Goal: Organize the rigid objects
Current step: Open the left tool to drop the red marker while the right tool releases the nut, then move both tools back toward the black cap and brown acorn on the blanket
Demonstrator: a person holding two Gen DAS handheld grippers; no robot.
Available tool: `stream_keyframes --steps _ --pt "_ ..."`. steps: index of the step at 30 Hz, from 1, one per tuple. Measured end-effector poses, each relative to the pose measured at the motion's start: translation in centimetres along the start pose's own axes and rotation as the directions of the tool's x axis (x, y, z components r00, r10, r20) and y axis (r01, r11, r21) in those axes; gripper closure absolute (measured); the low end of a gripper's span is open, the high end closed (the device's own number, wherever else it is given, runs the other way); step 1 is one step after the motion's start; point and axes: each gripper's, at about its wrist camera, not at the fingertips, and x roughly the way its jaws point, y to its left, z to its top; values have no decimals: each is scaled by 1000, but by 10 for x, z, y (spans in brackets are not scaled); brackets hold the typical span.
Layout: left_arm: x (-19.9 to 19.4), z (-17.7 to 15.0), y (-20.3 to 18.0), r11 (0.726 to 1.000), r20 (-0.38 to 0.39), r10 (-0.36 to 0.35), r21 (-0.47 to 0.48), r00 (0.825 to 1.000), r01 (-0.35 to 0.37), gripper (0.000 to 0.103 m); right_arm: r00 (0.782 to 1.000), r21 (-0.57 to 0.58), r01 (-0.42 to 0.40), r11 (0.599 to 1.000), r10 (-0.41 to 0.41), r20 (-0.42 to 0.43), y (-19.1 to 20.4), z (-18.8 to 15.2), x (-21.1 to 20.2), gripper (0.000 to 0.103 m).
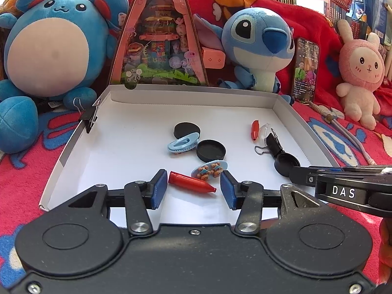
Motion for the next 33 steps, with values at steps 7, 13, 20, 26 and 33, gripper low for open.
stream_keyframes --steps 7,13,20,26,33 --pt "-2 -2 -2 1000 0 -3 10 1000 3 53 1000 -14 1 1000 0 6 2 -1 -1 71" --pt "-8 -4 -1 1000 -12 -16 16 1000 16 40 1000 -21 -3 1000 3 19 3 -4 -4 53" --pt "-28 -9 -3 998 22 -29 62 999 28 29 999 -69 -11 998 15 51 9 -8 -13 37" --pt "-53 -14 -2 995 46 -71 73 996 68 27 997 -90 -26 996 33 74 7 -13 -25 29" --pt "-83 -23 -5 988 75 -116 110 990 107 25 993 -85 -63 994 71 99 2 -20 -45 25"
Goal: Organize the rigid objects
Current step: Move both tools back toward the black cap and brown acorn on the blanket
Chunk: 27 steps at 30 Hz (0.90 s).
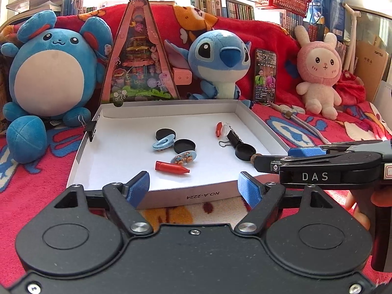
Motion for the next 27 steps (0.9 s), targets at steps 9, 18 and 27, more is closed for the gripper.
stream_keyframes --steps 9,18,27 --pt "-37 -18 -2 999 14 -48 19 999 48 23 998 -24 -50 998 51 34 4 -15 -33 22" --pt "-62 -40 -1 998 -4 -69 15 998 69 23 995 -126 -80 989 87 58 18 -32 -61 18" --pt "-83 -64 1 997 -35 -77 9 996 78 23 992 -162 -113 980 121 42 22 -58 -85 18"
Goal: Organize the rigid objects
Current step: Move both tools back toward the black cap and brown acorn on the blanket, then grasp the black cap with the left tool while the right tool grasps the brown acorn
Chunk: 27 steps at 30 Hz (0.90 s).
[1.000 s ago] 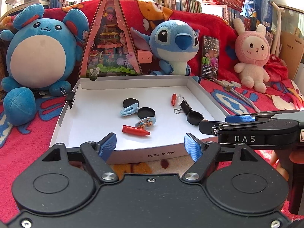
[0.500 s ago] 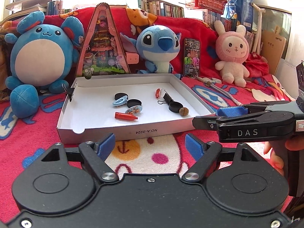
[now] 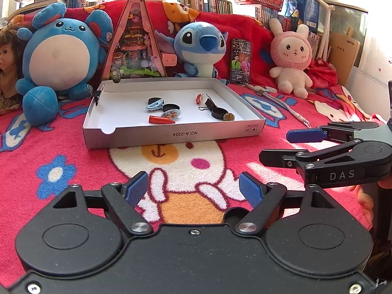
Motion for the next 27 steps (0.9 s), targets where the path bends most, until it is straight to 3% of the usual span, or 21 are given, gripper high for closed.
stream_keyframes --steps 21,27 --pt "-23 -30 -7 998 -55 -65 -14 996 64 23 994 -91 -99 991 96 -44 23 -46 -31 16" --pt "-19 -33 -13 996 -74 -88 -18 993 87 31 993 -105 -109 989 102 -67 30 -54 -31 16"
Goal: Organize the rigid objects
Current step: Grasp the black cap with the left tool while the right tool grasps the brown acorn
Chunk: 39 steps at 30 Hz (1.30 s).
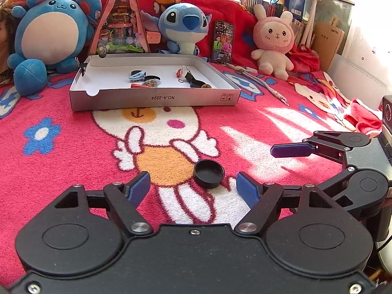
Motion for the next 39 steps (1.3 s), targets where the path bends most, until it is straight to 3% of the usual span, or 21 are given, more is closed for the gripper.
stream_keyframes --steps 14,19,21,26,30,39 --pt "17 0 -11 1000 -9 -21 5 1000 21 57 999 -26 -47 999 47 -10 15 -7 7 16" --pt "21 2 -13 1000 -4 -17 2 1000 17 63 998 -33 -57 998 57 -6 19 -8 7 28" --pt "23 3 -13 1000 -6 -17 -4 1000 17 72 998 -24 -65 998 65 -9 21 -8 8 36" --pt "23 4 -12 1000 -9 -15 -15 1000 15 72 998 -37 -62 997 62 1 28 -9 7 52" --pt "21 4 -12 1000 -2 -6 -11 1000 6 72 999 -24 -44 999 44 15 29 -9 7 77" --pt "19 5 -9 999 8 25 -21 1000 -25 72 1000 -6 -1 1000 2 25 29 -6 8 78"
